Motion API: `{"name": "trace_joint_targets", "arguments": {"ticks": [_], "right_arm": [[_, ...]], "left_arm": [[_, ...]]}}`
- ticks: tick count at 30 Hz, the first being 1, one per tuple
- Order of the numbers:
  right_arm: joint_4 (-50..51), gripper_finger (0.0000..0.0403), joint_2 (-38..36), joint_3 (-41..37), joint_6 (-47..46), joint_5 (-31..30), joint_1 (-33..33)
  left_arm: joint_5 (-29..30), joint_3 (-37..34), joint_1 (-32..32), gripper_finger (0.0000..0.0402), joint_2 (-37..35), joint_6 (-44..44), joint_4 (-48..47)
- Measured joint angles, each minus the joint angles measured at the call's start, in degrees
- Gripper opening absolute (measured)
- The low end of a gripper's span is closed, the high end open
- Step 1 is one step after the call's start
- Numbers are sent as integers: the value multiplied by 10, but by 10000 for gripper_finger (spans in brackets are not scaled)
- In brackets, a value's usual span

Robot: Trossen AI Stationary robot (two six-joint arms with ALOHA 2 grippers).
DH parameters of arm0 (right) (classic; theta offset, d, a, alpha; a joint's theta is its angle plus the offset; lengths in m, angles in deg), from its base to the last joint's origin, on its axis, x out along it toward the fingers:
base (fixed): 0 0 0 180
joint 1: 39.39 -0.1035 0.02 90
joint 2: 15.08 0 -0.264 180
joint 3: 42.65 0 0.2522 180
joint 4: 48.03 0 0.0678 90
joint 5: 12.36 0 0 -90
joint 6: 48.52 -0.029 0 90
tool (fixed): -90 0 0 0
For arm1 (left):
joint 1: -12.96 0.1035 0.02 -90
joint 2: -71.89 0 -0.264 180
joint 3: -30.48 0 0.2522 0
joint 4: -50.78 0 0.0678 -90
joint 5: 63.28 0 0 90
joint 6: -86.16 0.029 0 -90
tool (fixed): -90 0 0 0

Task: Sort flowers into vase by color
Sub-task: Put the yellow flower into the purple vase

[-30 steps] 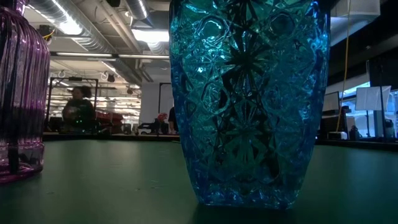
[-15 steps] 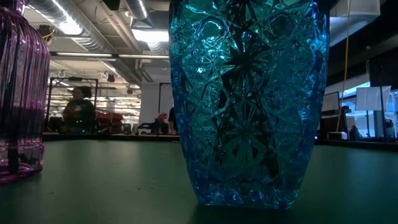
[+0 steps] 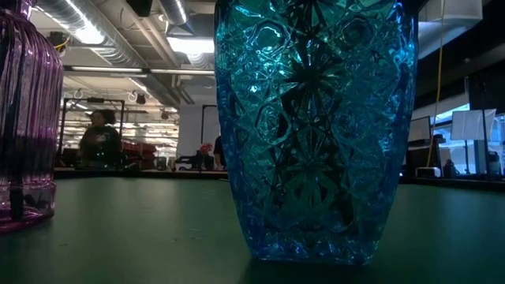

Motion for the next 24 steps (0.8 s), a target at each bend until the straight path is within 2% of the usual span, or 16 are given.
{"name": "trace_joint_targets", "arguments": {"ticks": [3,5,10,11,13,17,20,24], "right_arm": [[3,205,14,1,24,-14,-1],[6,171,15,1,40,-23,-2],[5,33,1,0,72,-57,-17],[12,18,-7,-2,85,-72,-24],[49,18,-32,-3,120,-104,-42],[105,9,-75,44,186,-169,-97],[127,9,-81,78,214,-174,-133],[143,12,-83,140,224,-198,-171]], "left_arm": [[0,0,2,165,0,-21,-2],[-1,0,3,165,0,-24,-7],[-37,14,2,165,0,-6,-16],[-43,26,2,165,0,-6,-27],[-57,57,3,165,-1,-5,-76],[-60,99,2,165,26,0,-183],[-52,100,3,165,61,30,-190],[-6,100,3,165,107,70,-169]]}}
